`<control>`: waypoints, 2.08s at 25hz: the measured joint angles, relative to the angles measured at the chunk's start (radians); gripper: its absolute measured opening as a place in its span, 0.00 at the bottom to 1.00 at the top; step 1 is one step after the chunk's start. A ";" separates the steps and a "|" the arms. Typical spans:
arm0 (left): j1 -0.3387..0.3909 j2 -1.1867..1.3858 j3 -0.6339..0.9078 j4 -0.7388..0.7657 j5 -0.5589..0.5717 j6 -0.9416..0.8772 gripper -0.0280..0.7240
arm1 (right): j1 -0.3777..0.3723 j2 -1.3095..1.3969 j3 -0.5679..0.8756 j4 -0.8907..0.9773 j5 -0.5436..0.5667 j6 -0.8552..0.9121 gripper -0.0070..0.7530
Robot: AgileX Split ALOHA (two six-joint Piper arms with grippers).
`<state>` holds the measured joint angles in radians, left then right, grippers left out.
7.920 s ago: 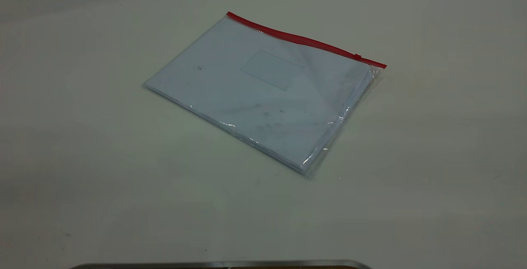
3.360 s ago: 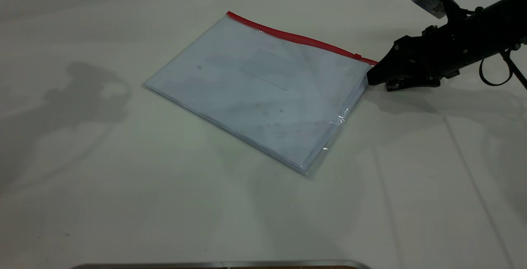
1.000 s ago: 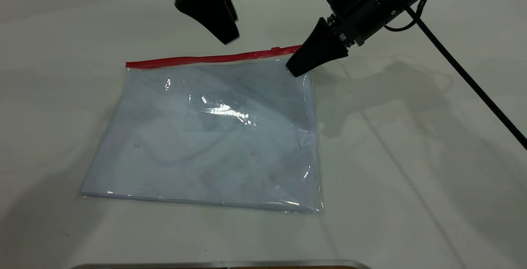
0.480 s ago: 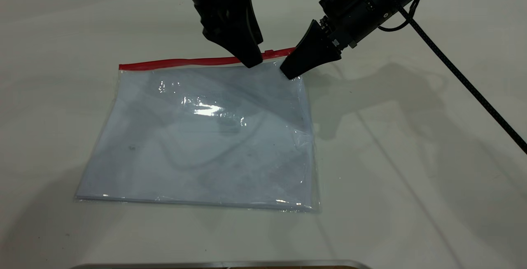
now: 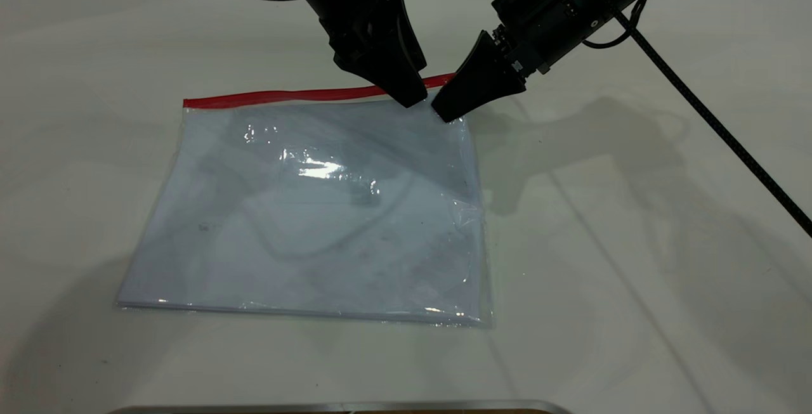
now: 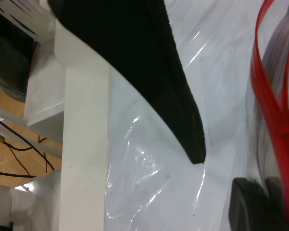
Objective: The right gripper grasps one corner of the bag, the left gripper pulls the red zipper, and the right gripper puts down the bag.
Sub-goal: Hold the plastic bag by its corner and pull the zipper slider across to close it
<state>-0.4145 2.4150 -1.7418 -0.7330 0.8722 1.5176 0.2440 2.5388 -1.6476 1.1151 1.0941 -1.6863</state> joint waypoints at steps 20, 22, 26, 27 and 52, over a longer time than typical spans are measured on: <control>0.000 0.000 0.000 0.002 -0.019 0.004 0.58 | 0.000 0.000 0.000 0.000 0.001 0.000 0.05; 0.000 0.001 0.000 0.002 -0.023 0.004 0.57 | 0.000 0.000 0.000 0.000 0.001 0.000 0.05; 0.000 0.004 0.000 0.002 -0.032 0.004 0.57 | 0.000 0.000 0.000 0.000 0.001 0.000 0.05; 0.000 0.008 0.000 -0.001 -0.033 0.004 0.57 | 0.000 0.000 0.000 0.000 0.001 0.000 0.05; 0.000 0.036 0.000 -0.078 -0.025 0.087 0.10 | -0.016 0.000 0.000 0.002 -0.009 0.019 0.05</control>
<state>-0.4145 2.4512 -1.7418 -0.8108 0.8468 1.6044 0.2278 2.5388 -1.6476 1.1174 1.0855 -1.6671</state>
